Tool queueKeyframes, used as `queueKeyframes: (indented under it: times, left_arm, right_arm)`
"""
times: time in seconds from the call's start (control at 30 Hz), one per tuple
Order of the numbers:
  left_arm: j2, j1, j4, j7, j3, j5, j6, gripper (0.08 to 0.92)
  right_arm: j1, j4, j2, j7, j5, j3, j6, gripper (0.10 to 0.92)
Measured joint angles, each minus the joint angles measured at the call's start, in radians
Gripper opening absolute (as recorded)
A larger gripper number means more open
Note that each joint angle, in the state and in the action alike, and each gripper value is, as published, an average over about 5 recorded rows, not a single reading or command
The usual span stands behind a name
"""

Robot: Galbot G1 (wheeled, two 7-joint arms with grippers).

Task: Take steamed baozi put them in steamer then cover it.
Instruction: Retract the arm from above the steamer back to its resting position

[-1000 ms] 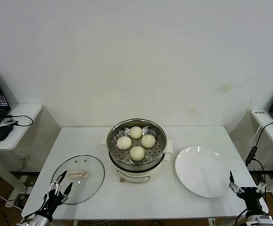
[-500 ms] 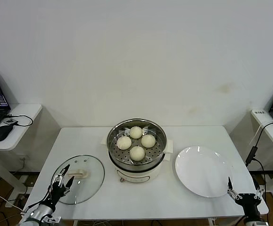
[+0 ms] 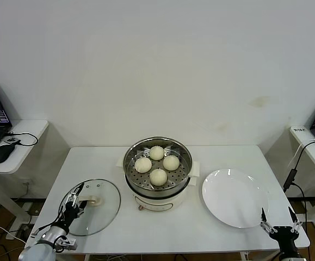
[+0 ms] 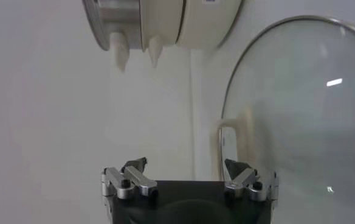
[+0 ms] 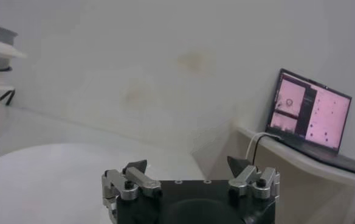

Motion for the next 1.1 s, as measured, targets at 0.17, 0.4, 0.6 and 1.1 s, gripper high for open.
queueKeyframes:
  times: [0.17,0.4,0.6,1.1]
  left_arm:
    - [-0.007,-0.033,0.030,0.001,0.008,0.007,0.003,0.820]
    - [-0.010,-0.059,0.068,0.000,0.008,0.011,0.003,0.680]
    - [-0.018,-0.069,0.099,-0.009,0.007,0.015,0.001,0.506]
    - [-0.018,-0.057,0.099,-0.064,-0.008,-0.005,0.005,0.149]
  right_arm:
    - [0.003,-0.007,0.003,-0.001,-0.003,-0.006,-0.001,0.823]
    - [0.005,-0.014,0.007,-0.003,-0.008,-0.017,-0.001,0.823]
    - [0.005,-0.005,0.015,-0.007,0.007,-0.028,-0.011,0.823]
    - [0.003,0.017,0.025,-0.008,0.027,-0.063,-0.021,0.823]
